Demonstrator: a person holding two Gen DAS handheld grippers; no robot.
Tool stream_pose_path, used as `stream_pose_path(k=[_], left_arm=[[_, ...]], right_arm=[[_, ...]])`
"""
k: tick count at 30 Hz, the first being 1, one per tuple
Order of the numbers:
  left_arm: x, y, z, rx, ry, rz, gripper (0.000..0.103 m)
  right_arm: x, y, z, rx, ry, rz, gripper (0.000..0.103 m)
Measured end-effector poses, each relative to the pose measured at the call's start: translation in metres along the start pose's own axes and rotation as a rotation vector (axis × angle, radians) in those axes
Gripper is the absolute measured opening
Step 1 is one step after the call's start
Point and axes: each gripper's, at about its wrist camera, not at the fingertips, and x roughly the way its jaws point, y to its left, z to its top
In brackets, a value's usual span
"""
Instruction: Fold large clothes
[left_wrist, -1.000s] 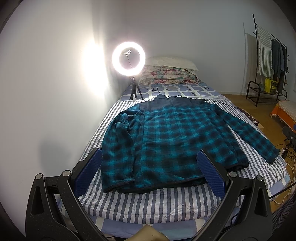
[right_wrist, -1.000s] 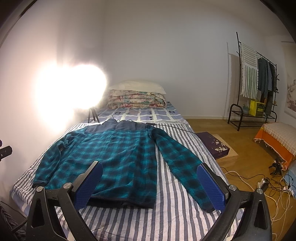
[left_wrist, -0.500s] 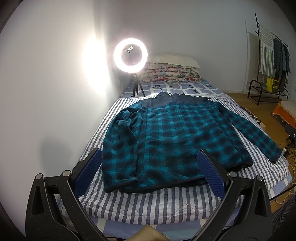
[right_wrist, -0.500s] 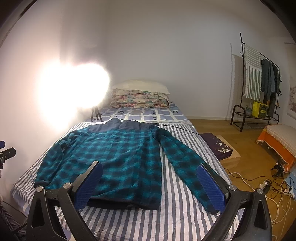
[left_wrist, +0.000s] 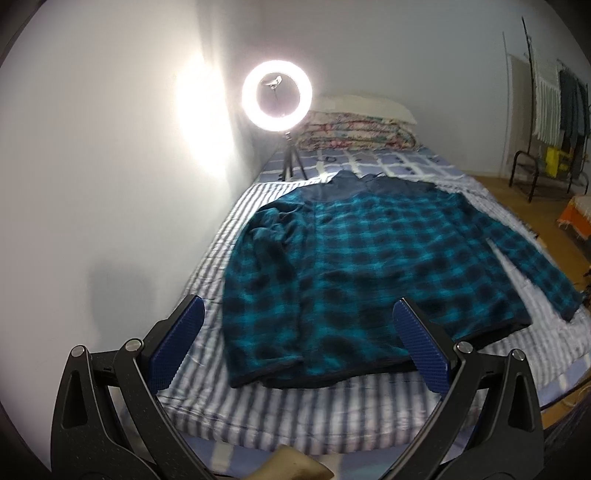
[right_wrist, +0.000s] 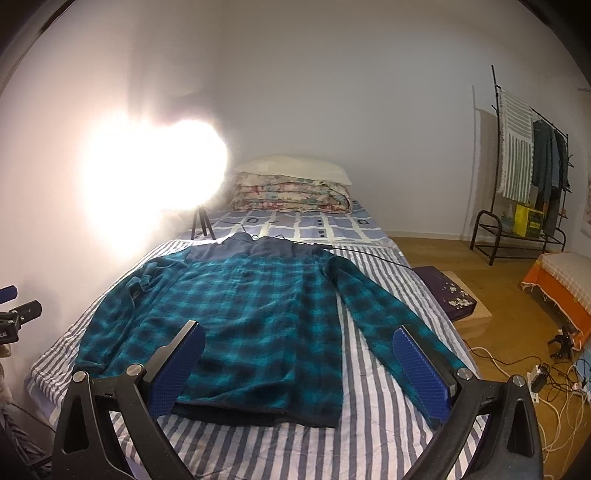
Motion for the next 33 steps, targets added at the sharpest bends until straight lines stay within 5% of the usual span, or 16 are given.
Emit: stream_pose_path(k=[7, 13, 17, 22, 33], left_arm=[[0.051, 0.045, 0.003, 0.001, 0.043, 0.034, 0.102], [0.117, 0.082, 0.002, -0.046, 0.176, 0.011, 0.076], [0.168, 0.109, -0.01, -0.138, 0.317, -0.032, 0.05], [0.216, 0.131, -0.029, -0.238, 0.458, -0.048, 0.046], [0.278, 0.139, -0.046, -0.342, 0.598, -0.128, 0.046]], right_arm=[[0.02, 0.017, 0.015, -0.021, -0.049, 0.056, 0.103], [0.055, 0.033, 0.031, -0.052, -0.035, 0.136, 0.102], [0.087, 0.044, 0.036, -0.066, 0.008, 0.219, 0.096], [0.123, 0.052, 0.022, -0.085, 0.124, 0.309, 0.075], [0.153, 0.043, 0.006, -0.065, 0.215, 0.34, 0.067]])
